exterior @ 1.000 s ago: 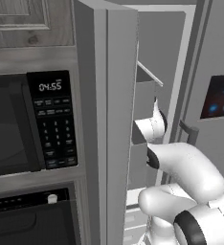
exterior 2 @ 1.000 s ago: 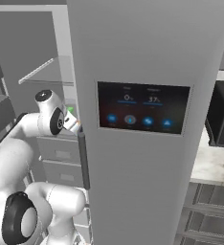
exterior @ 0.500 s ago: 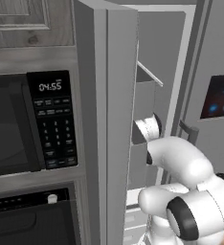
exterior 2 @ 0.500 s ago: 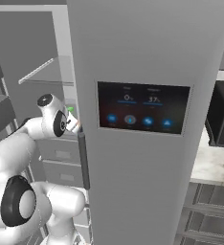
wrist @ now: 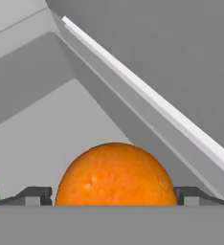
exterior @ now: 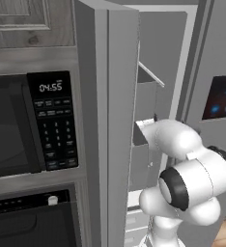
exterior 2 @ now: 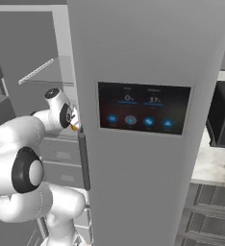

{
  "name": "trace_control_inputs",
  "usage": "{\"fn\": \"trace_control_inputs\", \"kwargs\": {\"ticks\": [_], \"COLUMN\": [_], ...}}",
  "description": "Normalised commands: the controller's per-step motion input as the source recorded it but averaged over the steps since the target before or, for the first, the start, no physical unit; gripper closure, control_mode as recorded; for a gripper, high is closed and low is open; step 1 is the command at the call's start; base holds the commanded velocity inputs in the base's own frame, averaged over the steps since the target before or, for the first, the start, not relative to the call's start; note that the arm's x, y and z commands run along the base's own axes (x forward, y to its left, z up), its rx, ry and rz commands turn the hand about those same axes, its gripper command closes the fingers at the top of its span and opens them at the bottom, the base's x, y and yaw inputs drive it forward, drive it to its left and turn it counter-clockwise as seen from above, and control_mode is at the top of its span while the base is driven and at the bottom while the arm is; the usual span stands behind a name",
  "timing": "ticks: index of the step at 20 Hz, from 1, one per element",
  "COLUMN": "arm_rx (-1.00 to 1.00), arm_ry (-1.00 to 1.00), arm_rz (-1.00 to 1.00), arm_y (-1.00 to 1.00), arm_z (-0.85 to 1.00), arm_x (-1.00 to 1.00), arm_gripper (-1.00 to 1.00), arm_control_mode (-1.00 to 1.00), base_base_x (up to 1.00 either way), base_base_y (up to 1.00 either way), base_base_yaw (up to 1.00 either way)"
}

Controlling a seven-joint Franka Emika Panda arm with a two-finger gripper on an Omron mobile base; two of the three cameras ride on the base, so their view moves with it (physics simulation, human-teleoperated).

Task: Take the corn, pear, and orange from the freezer and place them in the bowl on the counter.

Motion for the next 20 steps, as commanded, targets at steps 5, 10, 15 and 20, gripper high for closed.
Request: {"fn": "trace_control_inputs", "kwargs": {"ticks": [5,10,15,20], "arm_rx": [-0.02,0.0,0.0,0.0], "arm_ry": [0.0,0.0,0.0,0.0], "arm_rz": [-0.06,-0.01,0.03,0.12], "arm_y": [0.05,0.0,0.0,-0.03], "arm_z": [-0.48,-0.26,0.0,0.04], "arm_x": [0.1,-0.14,-0.72,-0.69], "arm_gripper": [1.0,1.0,1.0,1.0], "arm_control_mode": [-1.0,-1.0,-1.0,-1.0], "base_base_x": [0.0,0.0,0.0,0.0], "base_base_y": [0.0,0.0,0.0,0.0], "base_base_yaw": [0.0,0.0,0.0,0.0]}}
